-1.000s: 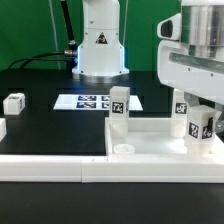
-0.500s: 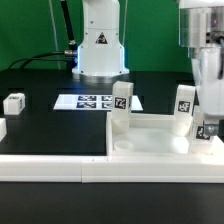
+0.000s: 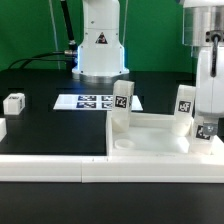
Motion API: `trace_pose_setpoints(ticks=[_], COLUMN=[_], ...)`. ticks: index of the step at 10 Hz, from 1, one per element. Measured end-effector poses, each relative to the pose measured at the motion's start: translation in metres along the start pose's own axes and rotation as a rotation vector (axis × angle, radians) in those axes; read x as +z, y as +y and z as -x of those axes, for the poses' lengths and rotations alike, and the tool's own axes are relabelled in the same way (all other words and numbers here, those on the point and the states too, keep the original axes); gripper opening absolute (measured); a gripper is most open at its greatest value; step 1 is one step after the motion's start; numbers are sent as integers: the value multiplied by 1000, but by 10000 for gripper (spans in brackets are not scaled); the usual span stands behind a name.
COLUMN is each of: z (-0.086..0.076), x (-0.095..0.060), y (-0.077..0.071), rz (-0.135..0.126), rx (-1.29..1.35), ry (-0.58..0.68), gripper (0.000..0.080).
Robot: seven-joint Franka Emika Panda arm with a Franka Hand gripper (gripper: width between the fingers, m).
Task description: Assemble square table
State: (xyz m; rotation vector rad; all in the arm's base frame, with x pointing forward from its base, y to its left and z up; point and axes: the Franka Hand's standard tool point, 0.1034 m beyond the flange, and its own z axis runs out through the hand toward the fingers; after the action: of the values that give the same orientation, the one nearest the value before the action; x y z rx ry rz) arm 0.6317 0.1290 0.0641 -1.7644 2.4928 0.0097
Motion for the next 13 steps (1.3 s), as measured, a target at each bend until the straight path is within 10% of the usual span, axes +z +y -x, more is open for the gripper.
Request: trace_pose_setpoints(ticks=[1,3,9,13], z=[0,0,-8,-9], x=[0,1,-51,-50], y=[0,0,4,6], rz=[0,0,-50,-47], rx=[-3,-6,-86,-88], ry=[0,0,-61,-59], gripper=[295,609,649,649])
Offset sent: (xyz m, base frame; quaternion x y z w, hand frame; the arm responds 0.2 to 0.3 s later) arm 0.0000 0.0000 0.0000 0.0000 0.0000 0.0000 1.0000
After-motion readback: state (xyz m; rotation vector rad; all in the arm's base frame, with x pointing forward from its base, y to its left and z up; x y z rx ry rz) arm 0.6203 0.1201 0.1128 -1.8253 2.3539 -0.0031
